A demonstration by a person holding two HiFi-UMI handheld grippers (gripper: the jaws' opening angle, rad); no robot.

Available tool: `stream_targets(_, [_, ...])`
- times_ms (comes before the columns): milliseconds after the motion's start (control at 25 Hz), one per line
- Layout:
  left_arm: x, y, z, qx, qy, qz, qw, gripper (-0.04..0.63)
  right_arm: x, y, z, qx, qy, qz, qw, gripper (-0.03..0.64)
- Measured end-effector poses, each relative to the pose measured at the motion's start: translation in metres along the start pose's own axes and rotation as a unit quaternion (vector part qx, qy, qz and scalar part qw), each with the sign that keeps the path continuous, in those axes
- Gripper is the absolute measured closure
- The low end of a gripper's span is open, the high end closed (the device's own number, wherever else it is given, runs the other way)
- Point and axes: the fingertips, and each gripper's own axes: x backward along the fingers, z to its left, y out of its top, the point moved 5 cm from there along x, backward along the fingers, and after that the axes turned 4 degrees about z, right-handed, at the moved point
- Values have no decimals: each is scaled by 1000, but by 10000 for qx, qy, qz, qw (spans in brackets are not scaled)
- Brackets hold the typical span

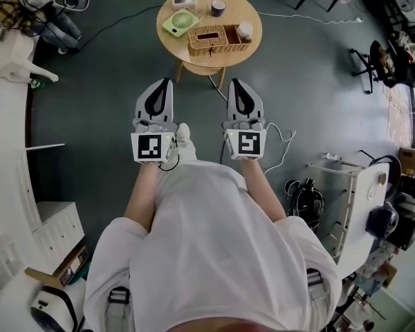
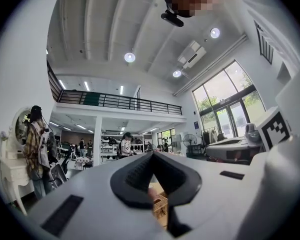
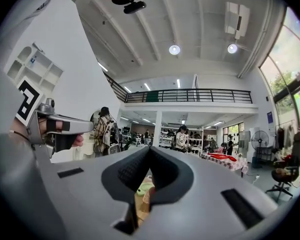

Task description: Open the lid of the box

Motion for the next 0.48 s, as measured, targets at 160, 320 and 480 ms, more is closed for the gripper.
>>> stream_targets(160, [-54, -3, 32, 36, -196, -30, 9998, 597, -53, -1, -12, 67, -191, 26, 9998, 630])
stream_targets(320, [-98, -5, 51, 74, -291, 50, 9995, 597, -93, -4, -27, 114, -345, 77, 9993, 630])
stream_targets(480, [-124, -12, 64, 41, -224, 34, 9997, 597, -122, -20, -37, 105, -324, 172, 9993, 630])
